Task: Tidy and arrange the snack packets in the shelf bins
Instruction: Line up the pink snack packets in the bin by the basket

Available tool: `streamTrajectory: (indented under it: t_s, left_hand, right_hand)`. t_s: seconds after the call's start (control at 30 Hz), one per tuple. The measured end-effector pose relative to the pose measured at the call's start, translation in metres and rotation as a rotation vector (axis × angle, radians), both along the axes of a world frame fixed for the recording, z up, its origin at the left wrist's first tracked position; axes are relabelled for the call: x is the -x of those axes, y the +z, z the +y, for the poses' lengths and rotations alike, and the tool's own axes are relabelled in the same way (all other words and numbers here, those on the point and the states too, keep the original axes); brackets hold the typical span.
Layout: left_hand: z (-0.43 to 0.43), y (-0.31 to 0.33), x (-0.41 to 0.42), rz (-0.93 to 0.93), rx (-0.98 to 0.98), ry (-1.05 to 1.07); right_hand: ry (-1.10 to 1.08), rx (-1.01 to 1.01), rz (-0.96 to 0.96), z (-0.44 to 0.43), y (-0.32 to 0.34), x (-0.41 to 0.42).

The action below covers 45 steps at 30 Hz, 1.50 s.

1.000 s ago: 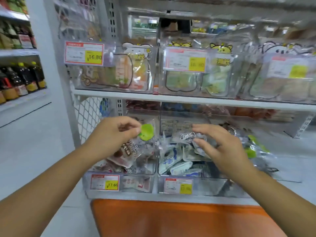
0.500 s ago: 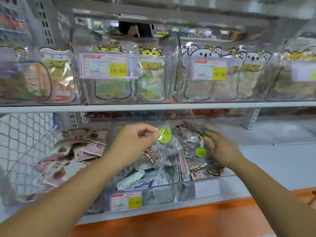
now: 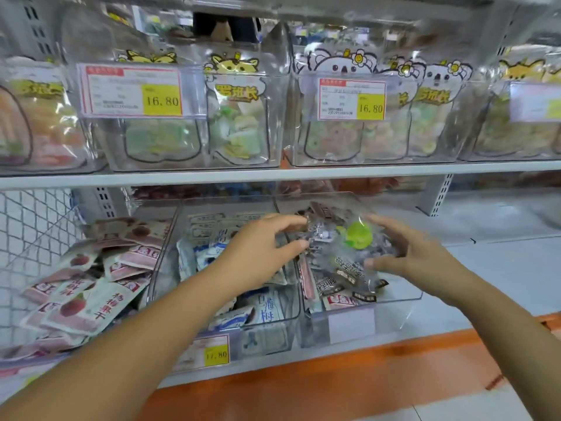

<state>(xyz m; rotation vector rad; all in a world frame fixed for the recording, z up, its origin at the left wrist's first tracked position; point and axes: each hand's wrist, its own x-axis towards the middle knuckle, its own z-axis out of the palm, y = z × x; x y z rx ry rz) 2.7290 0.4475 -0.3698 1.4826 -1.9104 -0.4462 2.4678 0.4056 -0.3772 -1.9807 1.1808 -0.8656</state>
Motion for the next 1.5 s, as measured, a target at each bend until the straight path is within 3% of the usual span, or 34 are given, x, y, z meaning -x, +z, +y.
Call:
streamTrajectory:
  t_s: [0.13,0.2,0.3,0.4,0.5,0.57,0.67,0.77,0.83,0.9,1.0,1.13,1.23,1.37,1.5]
  left_hand:
    - [0.009,-0.002,-0.035,-0.225,0.001,0.018]
    - [0.020,-0.007,-0.051,-0.272,-0.002,0.016]
    - [0.042,-0.013,-0.076,-0.307,0.008,0.029]
    - [0.070,-0.017,-0.108,-0.310,-0.001,0.080]
    - [0.098,-0.022,-0.144,-0.316,0.083,0.157]
    - [0.116,-0.022,-0.165,-0.316,0.108,0.194]
    - [0.136,-0.027,-0.196,-0.391,0.063,0.219]
    - [0.152,-0.038,-0.222,-0.433,0.006,0.245]
    - [0.159,-0.044,-0.233,-0.425,-0.021,0.254]
    - [0.162,-0.050,-0.239,-0.429,-0.055,0.249]
    - [0.162,-0.054,-0.246,-0.385,-0.102,0.225]
    - [0.166,-0.055,-0.257,-0.385,-0.124,0.208]
    - [0.172,-0.060,-0.264,-0.418,-0.124,0.182]
    - [0.180,-0.071,-0.269,-0.452,-0.089,0.148]
    - [0.183,-0.072,-0.268,-0.411,-0.075,0.150]
  right_hand:
    - [0.077,-0.126,0.321,0.001,-0.020,-0.007]
    - [-0.014,-0.008,0.419,-0.003,-0.020,-0.011]
    - [-0.200,0.191,0.512,-0.005,-0.017,-0.019]
    - [-0.209,0.107,0.606,-0.002,-0.021,-0.040]
    - [-0.211,0.016,0.858,0.004,-0.010,-0.054]
    - [-0.304,0.065,0.990,0.010,0.006,-0.057]
    - [-0.473,0.308,0.914,0.020,0.031,-0.070]
    - [-0.208,0.531,0.623,0.039,0.043,-0.118]
    - [0.069,0.549,0.455,0.062,0.039,-0.167]
    - [0.302,0.532,0.403,0.086,0.030,-0.214]
    - [0.575,0.477,0.497,0.095,0.017,-0.275]
    - [0.739,0.317,0.930,0.079,0.007,-0.341]
    - [0.735,0.245,1.191,0.071,0.002,-0.364]
    - [0.635,0.161,1.268,0.070,-0.016,-0.380]
    - [0.625,0.109,1.142,0.071,-0.033,-0.385]
